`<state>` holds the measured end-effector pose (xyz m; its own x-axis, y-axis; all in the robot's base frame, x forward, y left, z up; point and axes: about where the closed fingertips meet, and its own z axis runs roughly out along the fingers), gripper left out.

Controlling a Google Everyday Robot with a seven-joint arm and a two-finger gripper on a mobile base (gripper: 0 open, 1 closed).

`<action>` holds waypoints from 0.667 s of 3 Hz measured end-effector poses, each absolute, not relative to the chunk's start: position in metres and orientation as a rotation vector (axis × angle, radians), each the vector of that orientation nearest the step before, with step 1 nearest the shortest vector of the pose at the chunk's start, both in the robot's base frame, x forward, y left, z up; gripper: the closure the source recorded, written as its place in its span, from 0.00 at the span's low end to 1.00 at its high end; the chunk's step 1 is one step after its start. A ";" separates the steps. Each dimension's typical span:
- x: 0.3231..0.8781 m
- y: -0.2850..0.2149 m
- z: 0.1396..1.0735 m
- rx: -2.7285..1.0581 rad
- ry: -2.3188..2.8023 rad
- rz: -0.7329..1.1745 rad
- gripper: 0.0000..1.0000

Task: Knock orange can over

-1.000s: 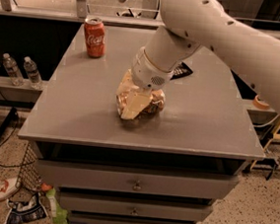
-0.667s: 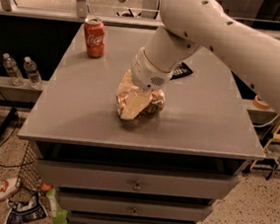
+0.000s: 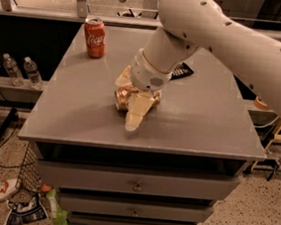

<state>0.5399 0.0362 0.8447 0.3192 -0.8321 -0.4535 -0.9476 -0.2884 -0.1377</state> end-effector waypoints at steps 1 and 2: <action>0.541 0.029 0.852 -2.183 1.589 0.391 0.00; 0.547 0.008 0.875 -2.183 1.667 0.255 0.00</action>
Offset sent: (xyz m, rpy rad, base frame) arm 0.0171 -0.0682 0.0607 -0.2200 -0.1444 -0.1757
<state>0.5467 0.0079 0.8753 0.2794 -0.8872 -0.3672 -0.9564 -0.2234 -0.1881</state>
